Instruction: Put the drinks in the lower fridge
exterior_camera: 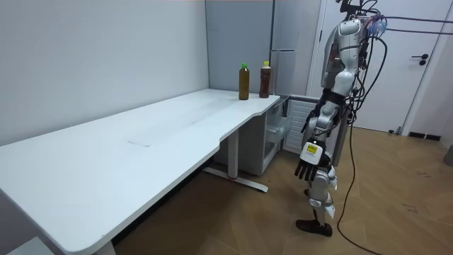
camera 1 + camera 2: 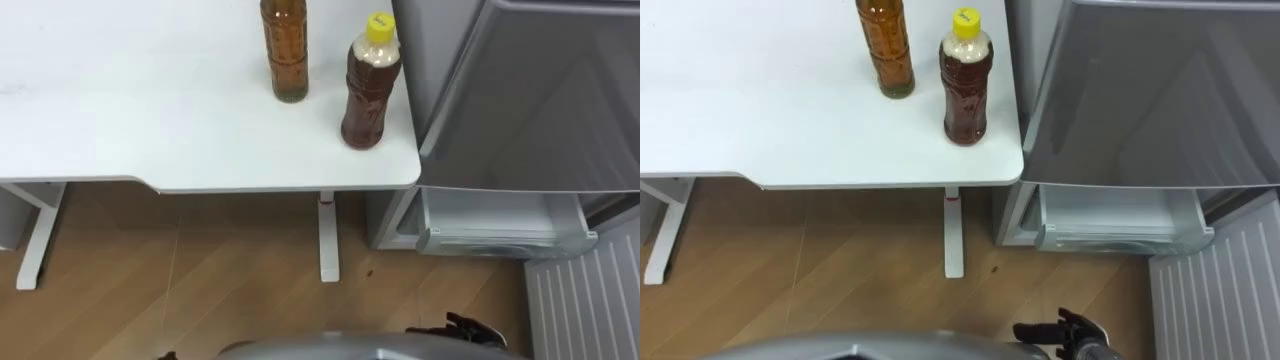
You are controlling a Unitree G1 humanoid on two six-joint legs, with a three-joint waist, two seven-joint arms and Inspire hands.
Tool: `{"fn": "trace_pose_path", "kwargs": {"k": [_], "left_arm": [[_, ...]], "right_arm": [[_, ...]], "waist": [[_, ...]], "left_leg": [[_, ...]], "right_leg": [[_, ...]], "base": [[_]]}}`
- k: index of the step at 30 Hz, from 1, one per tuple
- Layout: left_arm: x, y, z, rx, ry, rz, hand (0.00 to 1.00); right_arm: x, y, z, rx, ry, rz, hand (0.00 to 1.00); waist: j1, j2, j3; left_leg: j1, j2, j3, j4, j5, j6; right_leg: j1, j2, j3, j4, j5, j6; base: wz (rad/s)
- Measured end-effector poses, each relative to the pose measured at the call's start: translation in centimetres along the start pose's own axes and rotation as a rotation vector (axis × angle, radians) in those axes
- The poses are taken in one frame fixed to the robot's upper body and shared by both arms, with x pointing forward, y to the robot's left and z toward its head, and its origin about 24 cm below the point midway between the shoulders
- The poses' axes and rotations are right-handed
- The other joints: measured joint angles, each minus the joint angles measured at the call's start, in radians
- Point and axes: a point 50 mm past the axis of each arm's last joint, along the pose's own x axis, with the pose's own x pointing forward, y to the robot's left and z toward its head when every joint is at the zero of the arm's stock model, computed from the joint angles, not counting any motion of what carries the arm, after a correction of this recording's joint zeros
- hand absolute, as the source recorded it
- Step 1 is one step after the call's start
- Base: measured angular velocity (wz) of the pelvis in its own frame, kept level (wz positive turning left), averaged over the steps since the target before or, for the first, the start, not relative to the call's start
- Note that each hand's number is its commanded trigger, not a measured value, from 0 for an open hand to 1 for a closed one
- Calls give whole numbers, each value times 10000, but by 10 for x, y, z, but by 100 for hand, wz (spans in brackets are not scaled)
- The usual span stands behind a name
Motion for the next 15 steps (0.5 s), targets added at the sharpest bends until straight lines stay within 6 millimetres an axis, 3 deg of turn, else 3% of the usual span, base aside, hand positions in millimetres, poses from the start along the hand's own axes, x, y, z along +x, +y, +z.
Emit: {"fn": "trace_pose_path", "kwargs": {"k": [15], "left_arm": [[0, -5, -1, -633, 134, -261, 0]], "right_arm": [[0, 2, -1, 47, 30, 62, 0]], "waist": [[61, -91, -29]], "left_leg": [[4, -8, -73, 68, -130, 15]], "right_leg": [[53, 0, -19, 18, -16, 24]], "base": [[1]]}}
